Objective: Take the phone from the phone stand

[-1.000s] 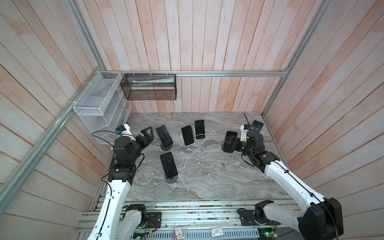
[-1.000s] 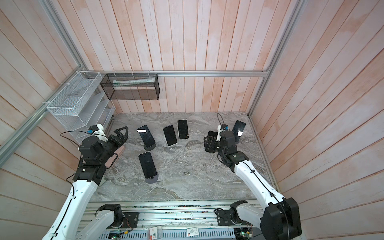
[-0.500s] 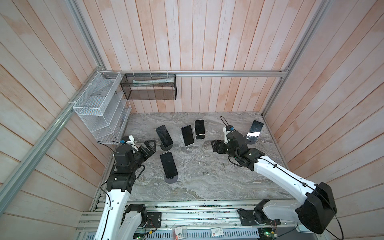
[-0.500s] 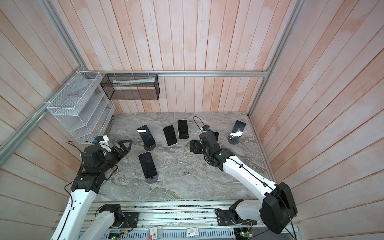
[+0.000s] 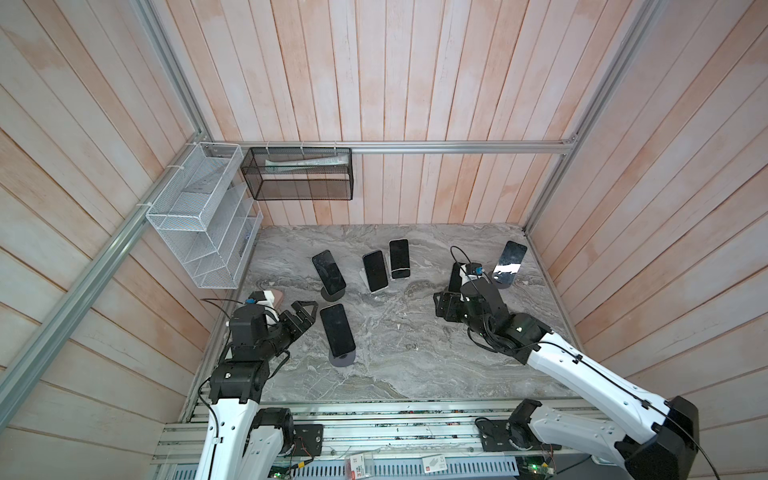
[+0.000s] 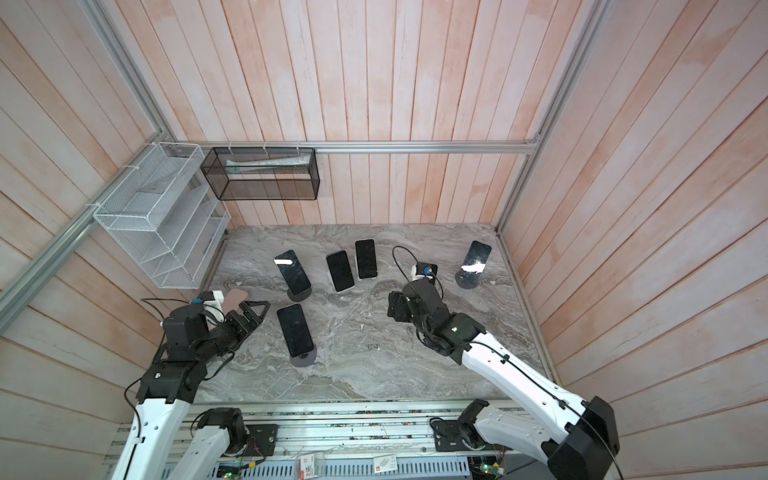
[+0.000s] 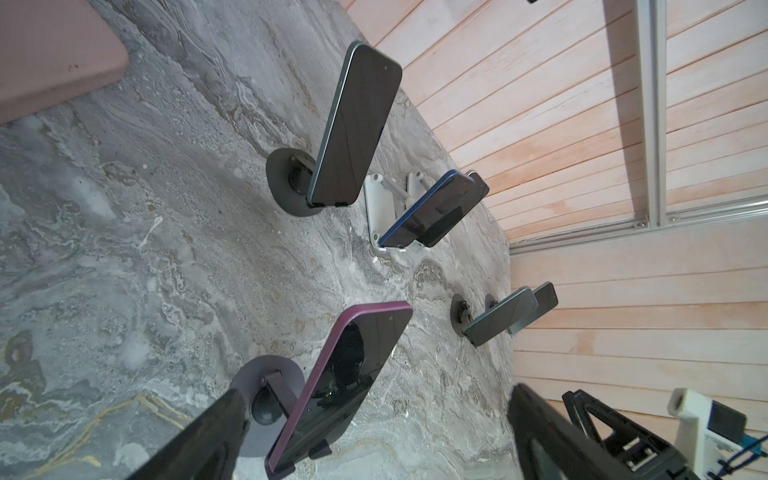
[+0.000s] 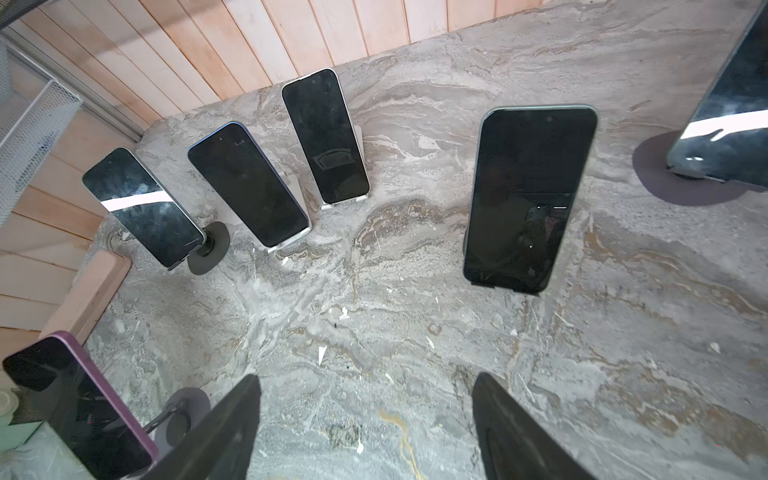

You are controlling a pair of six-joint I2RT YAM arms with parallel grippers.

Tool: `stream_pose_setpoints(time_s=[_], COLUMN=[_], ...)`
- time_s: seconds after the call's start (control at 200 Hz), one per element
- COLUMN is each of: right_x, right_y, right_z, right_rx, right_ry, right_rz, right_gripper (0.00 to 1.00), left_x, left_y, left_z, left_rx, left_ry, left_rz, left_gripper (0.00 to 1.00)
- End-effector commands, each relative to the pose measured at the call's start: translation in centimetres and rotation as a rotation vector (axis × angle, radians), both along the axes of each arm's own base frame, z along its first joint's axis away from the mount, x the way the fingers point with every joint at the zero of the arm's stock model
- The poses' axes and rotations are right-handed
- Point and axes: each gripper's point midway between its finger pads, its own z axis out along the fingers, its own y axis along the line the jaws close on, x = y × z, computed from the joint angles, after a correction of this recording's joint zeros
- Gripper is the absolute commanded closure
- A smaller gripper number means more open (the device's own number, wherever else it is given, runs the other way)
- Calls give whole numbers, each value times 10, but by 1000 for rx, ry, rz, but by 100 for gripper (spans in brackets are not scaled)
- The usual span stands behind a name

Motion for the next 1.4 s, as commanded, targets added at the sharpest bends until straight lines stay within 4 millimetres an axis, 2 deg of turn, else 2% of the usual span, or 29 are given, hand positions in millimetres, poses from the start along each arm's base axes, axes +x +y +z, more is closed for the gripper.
stream_pose_setpoints(time_s=[0.0,0.1,0.25,0.435,0.64,0.735,0.865,1.005,1.13,1.395], right_x=[-14,-20,-22,-28,-36,-43,-44,-42,-42,-35], right_y=[-9,-1,12,42,86,116,143,174,210,273], right_z=[-5,2,10,20,21,27,31,34,23,14], right_rx=[-17,33,54,48,23,32,15,-24,-56,-75], right_ry=[8,5,11,-3,-23,-43,-59,-67,-44,-29], right_rz=[-26,-7,15,85,170,243,276,307,368,451], right_gripper=[19,17,17,17,16,9,8,6,5,2], left_x=[-5,-9,-20,-26,-22,-19,-15,-16,-18,-13], left_y=[-5,-6,-7,-8,-7,-5,-1,13,30,43], left_z=[20,26,23,22,14,9,0,-10,-17,-31], left_rx=[-10,-9,-25,-67,-76,-75,-49,12,81,111], left_ry=[-9,-2,-4,-45,-83,-78,-48,21,62,162], left_rz=[-33,-41,-38,-23,-7,7,16,88,166,238], left_gripper=[0,0,0,0,0,0,0,0,0,0])
